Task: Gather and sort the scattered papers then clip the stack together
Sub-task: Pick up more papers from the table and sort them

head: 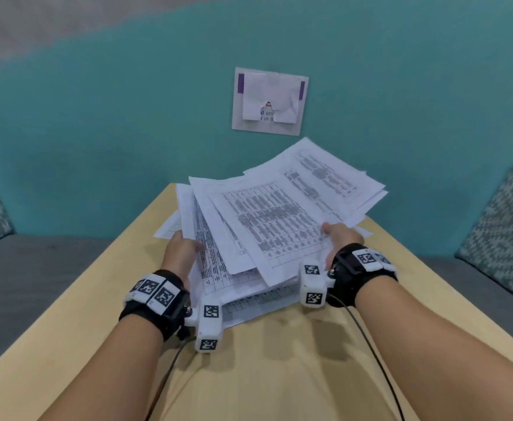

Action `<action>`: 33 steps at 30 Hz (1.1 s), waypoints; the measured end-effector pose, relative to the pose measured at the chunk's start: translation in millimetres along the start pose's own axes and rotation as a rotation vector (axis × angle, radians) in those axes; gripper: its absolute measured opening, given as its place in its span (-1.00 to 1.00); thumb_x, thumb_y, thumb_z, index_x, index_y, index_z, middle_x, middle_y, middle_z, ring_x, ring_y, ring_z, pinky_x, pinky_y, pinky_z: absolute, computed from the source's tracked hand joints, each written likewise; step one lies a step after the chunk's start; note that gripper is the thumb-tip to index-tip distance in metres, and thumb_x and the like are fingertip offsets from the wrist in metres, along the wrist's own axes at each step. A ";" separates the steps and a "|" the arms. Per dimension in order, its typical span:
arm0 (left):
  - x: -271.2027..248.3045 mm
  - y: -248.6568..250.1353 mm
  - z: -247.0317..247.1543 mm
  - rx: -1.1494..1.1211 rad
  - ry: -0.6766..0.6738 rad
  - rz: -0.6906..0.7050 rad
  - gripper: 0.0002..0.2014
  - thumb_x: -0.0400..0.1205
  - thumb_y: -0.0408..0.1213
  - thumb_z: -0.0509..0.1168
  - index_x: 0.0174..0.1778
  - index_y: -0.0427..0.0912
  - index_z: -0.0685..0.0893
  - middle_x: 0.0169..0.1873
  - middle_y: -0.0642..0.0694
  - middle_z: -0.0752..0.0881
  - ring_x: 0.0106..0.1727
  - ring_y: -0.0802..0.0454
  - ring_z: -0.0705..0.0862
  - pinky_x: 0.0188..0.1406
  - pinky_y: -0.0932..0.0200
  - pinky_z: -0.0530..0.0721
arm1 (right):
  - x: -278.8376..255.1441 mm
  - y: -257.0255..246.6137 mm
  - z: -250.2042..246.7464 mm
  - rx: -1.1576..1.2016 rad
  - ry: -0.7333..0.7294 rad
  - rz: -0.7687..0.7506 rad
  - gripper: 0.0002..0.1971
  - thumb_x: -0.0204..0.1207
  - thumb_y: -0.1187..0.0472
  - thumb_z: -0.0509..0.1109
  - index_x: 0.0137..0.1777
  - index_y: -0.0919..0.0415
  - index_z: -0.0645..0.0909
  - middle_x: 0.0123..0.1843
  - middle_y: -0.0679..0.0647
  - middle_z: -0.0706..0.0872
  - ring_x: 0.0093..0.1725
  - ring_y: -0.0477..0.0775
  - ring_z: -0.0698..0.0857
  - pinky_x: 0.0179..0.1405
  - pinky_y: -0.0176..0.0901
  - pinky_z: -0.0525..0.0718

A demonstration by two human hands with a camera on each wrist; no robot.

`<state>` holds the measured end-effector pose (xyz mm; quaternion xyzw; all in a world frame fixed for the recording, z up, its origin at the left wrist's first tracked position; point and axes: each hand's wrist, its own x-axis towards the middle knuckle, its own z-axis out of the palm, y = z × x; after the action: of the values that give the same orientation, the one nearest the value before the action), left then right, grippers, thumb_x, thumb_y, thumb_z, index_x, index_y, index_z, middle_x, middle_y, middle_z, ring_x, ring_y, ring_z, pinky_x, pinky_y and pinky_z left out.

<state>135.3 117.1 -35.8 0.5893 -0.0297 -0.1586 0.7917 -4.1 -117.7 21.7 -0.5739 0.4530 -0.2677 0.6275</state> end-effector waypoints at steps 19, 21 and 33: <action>7.3 3.4 -26.6 0.482 -0.004 -0.177 -0.56 0.50 -0.47 0.50 0.32 -0.29 0.66 0.20 -0.35 0.77 0.12 -0.43 0.76 -0.23 -0.11 0.76 | 0.7 47.2 31.6 -0.078 -0.237 0.155 -0.75 0.61 0.30 0.35 0.23 0.42 0.58 -0.11 0.33 0.67 -0.18 0.35 0.74 -0.23 0.42 0.82; 16.8 -0.6 -29.8 0.498 -0.007 -0.177 -0.45 0.37 -0.44 0.54 0.31 -0.24 0.66 0.19 -0.31 0.75 0.15 -0.43 0.74 -0.07 -0.27 0.81 | 1.7 52.1 24.6 -0.136 -0.296 0.181 -0.78 0.61 0.33 0.38 0.21 0.38 0.60 -0.08 0.33 0.73 -0.25 0.32 0.80 -0.41 0.13 0.83; 14.3 12.0 -26.1 0.178 -0.061 0.169 -0.34 0.56 -0.83 0.29 0.49 -0.15 0.61 0.31 -0.17 0.79 0.32 -0.24 0.76 0.30 -0.30 0.75 | 19.8 55.9 10.8 -0.110 -0.255 0.135 -0.72 0.41 0.13 0.60 -0.05 0.28 0.62 -0.39 0.11 0.54 -0.59 0.03 0.35 -0.56 -0.24 0.28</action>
<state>157.6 140.2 -34.4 0.6475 -0.1170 -0.1059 0.7456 3.9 -118.4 -38.1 -0.6050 0.4214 -0.1247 0.6640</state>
